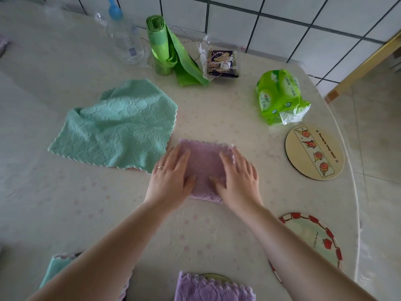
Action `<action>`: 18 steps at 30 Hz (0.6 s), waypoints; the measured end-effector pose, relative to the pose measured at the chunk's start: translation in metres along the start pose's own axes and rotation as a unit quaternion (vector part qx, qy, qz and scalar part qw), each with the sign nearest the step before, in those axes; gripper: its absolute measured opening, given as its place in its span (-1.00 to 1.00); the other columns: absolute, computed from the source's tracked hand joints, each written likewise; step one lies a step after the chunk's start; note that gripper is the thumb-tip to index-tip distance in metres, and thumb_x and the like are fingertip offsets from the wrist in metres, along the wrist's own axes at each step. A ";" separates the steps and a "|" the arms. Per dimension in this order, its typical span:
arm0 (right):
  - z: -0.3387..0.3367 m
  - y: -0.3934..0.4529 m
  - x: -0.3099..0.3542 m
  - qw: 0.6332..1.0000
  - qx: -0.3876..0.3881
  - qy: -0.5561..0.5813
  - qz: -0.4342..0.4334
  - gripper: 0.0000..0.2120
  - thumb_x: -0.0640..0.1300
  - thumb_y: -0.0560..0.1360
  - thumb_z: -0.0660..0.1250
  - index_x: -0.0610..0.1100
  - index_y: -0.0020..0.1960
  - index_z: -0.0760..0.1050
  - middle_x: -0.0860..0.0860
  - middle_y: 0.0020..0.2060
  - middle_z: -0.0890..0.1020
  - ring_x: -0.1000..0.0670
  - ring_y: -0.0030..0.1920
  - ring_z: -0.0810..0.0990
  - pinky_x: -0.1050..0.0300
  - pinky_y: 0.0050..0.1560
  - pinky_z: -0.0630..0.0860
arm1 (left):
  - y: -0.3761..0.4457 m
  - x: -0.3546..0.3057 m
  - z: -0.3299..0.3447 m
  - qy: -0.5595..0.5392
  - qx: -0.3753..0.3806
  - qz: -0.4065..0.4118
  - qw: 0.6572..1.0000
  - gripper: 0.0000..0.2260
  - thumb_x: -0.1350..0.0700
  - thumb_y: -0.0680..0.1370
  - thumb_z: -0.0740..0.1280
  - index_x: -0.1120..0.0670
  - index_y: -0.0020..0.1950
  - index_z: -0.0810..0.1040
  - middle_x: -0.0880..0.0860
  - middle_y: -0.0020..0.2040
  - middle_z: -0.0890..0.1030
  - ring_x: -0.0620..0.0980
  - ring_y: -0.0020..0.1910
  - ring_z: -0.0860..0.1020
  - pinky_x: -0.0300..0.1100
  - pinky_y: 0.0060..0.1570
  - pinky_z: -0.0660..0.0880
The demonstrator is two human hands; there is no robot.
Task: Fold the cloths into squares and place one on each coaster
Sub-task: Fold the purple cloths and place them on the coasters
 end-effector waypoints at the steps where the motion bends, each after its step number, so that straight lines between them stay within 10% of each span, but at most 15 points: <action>1: -0.006 -0.006 -0.003 0.998 -0.024 0.050 0.039 -0.39 0.14 0.48 0.22 0.02 0.46 0.13 -0.03 0.45 0.21 -0.06 0.43 0.16 -0.03 0.41 0.11 | -0.004 0.001 -0.005 -0.023 -0.015 -0.038 0.999 -0.44 -0.10 0.54 0.14 -0.02 0.50 0.08 0.02 0.52 0.11 0.07 0.48 0.08 0.04 0.42 0.05; 9: -0.015 -0.026 0.002 0.891 0.000 0.402 0.210 -0.66 -0.19 0.46 0.30 0.04 0.20 0.43 0.08 -0.09 0.53 0.10 -0.20 0.49 0.22 -0.23 0.37 | -0.019 0.002 -0.021 -0.349 -0.024 -0.157 0.923 -0.68 0.31 0.49 0.24 -0.01 0.15 0.57 0.06 0.16 0.57 -0.02 0.04 0.53 -0.20 0.01 0.42; 14: -0.017 -0.071 -0.010 0.772 0.014 0.586 0.247 -0.80 -0.28 0.46 0.33 0.02 -0.06 0.48 -0.06 -0.01 0.59 -0.04 -0.06 0.55 0.05 -0.04 0.42 | -0.054 -0.010 -0.026 -0.587 0.056 -0.227 0.775 -0.67 0.40 0.51 0.22 -0.01 0.05 0.54 0.12 0.24 0.50 0.07 0.02 0.55 -0.10 -0.06 0.48; 18: -0.020 -0.130 -0.042 0.711 0.030 0.655 0.254 -0.78 -0.36 0.49 0.26 -0.05 -0.06 0.52 -0.08 -0.10 0.61 -0.02 -0.17 0.57 0.11 -0.20 0.51 | -0.093 -0.056 -0.017 -0.612 0.136 -0.205 0.752 -0.67 0.45 0.51 0.17 0.10 0.10 0.53 0.09 -0.07 0.58 -0.05 -0.14 0.53 -0.29 -0.24 0.52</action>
Point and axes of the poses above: each hand's wrist, its own y-axis towards the middle knuckle, its own z-axis out of the palm, x = y × z, the point moved 3 cm from there along y, towards the middle knuckle
